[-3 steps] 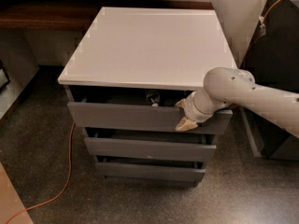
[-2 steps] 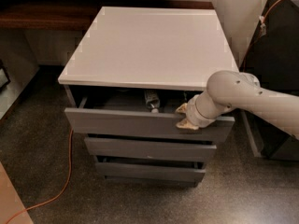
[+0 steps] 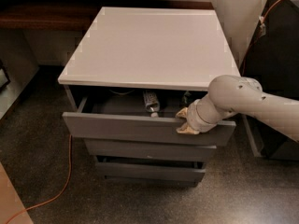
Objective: Pick blue plastic bottle from top drawer and place on counter
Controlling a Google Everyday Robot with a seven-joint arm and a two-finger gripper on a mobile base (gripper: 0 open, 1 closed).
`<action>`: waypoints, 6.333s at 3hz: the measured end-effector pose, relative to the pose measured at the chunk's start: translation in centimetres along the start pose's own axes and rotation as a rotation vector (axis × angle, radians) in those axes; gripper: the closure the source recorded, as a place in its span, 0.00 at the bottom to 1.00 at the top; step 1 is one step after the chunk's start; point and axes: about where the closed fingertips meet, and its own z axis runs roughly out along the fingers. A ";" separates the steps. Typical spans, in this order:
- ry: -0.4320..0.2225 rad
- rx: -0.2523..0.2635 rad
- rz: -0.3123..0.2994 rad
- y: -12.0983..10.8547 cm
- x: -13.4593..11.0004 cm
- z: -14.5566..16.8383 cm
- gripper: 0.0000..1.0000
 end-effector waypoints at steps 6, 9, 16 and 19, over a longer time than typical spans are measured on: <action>-0.011 -0.059 0.059 6.7 0.0 -0.6 1.00; -0.019 -0.061 0.070 7.4 -0.5 -1.3 0.75; -0.004 -0.039 0.102 0.3 -6.1 -6.2 0.34; 0.023 -0.117 0.151 0.4 -2.5 0.2 1.00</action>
Offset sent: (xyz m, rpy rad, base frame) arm -0.1130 -0.0031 -0.0247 0.0604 0.1027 -0.0621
